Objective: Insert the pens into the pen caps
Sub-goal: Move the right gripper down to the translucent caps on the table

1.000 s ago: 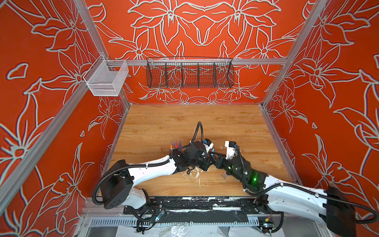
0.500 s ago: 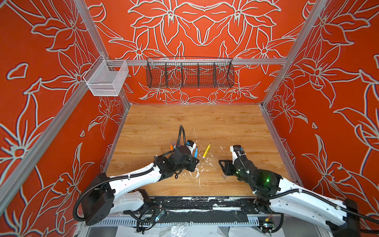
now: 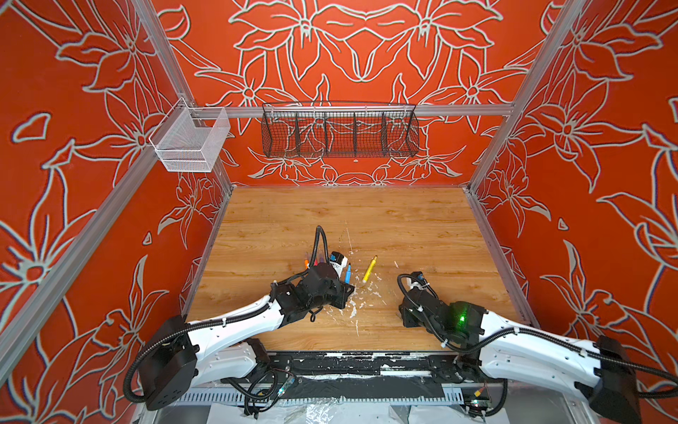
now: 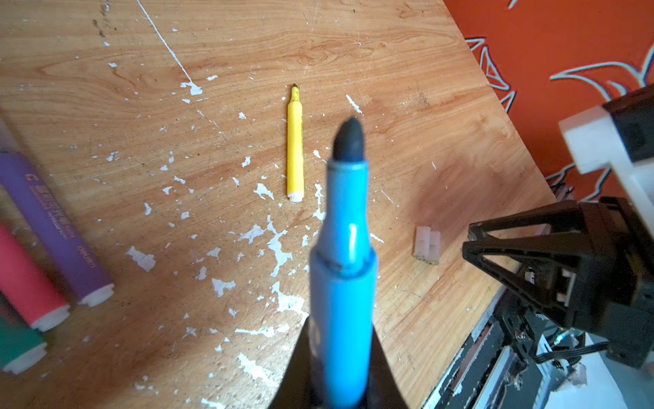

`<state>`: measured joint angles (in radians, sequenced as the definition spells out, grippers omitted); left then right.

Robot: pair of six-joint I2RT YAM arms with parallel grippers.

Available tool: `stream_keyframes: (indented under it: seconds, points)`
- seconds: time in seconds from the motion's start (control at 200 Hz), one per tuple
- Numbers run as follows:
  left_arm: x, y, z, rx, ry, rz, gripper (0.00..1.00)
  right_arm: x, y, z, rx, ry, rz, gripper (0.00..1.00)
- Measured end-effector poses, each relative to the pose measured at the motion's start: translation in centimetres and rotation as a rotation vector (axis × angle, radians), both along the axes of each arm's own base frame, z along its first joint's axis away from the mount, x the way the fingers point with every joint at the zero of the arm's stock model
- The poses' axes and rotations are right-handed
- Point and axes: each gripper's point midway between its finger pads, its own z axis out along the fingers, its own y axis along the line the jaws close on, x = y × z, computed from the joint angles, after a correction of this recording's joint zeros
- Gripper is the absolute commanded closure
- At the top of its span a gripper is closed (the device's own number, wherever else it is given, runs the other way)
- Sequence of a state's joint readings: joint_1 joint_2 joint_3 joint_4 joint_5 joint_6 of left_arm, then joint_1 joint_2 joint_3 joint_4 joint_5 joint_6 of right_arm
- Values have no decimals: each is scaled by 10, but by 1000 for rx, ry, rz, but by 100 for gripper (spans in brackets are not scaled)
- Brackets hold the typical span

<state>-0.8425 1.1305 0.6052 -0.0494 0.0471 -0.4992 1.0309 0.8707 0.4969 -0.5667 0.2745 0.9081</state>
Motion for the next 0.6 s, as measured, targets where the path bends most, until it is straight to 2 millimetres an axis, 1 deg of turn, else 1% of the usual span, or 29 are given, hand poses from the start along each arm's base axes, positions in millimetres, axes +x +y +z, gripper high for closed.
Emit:
stream_keyframes:
  seconds: [0.265, 0.35, 0.44, 0.6]
  points:
    - [-3, 2, -1, -7, 0, -5, 100, -2, -1, -9, -18, 24, -22, 67]
    - [-4, 1, 3, -18, -7, -8, 100, -3, -2, -13, -24, 30, -28, 67]
    - [-5, 1, 9, -33, -17, -12, 100, -4, -5, -17, -35, 35, -38, 72]
    - [-5, 2, 15, -49, -30, -14, 100, -6, -13, -28, -68, 44, -56, 71]
